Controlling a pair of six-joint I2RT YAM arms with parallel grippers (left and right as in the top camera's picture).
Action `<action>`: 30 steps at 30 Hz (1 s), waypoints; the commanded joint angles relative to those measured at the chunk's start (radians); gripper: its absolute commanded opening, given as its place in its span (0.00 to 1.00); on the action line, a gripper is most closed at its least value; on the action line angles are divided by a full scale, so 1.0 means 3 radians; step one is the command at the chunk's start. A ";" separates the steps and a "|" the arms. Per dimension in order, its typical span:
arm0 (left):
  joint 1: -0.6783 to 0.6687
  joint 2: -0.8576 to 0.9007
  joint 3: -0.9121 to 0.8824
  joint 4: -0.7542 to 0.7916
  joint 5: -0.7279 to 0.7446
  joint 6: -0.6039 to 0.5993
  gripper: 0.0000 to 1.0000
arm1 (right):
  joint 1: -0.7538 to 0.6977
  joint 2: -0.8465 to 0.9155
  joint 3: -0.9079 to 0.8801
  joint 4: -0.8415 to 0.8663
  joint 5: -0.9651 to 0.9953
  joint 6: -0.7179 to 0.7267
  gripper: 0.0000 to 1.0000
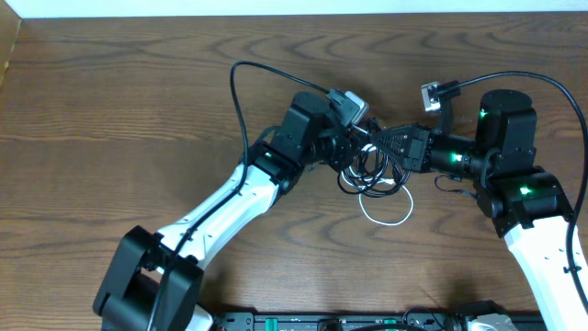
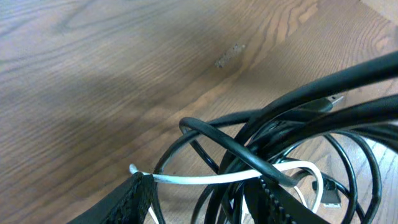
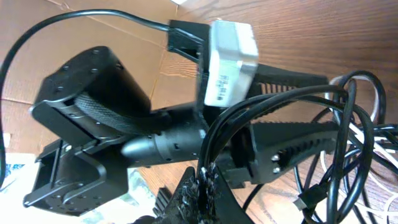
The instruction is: Untangle cables
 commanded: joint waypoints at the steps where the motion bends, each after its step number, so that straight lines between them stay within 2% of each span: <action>1: -0.0011 0.0024 -0.0037 0.0036 0.0045 0.0050 0.49 | -0.0014 -0.0066 0.0042 0.0018 -0.0137 0.0010 0.01; 2: -0.0011 0.0024 -0.0037 0.0046 0.0043 0.0050 0.39 | -0.0014 -0.0066 0.0042 0.0018 -0.0137 0.0011 0.01; 3: -0.0010 0.0024 -0.0037 0.0057 0.0042 0.0053 0.21 | -0.0014 -0.0066 0.0042 0.0018 -0.0137 0.0011 0.01; 4: -0.0004 0.0024 -0.0036 0.0056 0.0031 0.0075 0.08 | -0.0014 -0.0066 0.0042 0.0018 -0.0136 0.0011 0.01; 11: 0.0148 -0.0008 -0.0036 -0.0039 0.0032 0.0072 0.08 | -0.0027 -0.0066 0.0042 0.0006 -0.0084 0.0009 0.01; 22: 0.0507 -0.0303 -0.0036 -0.0462 0.0032 0.0074 0.07 | -0.0164 -0.0066 0.0042 -0.0029 0.0067 -0.0025 0.01; 26: 0.0631 -0.0399 -0.0036 -0.0563 0.0033 0.0074 0.08 | -0.0275 -0.0066 0.0042 -0.0081 0.0303 -0.0027 0.01; 30: 0.0689 -0.0570 -0.0036 -0.0685 0.0046 0.0074 0.08 | -0.0362 -0.0062 0.0042 -0.0355 0.0871 -0.0027 0.01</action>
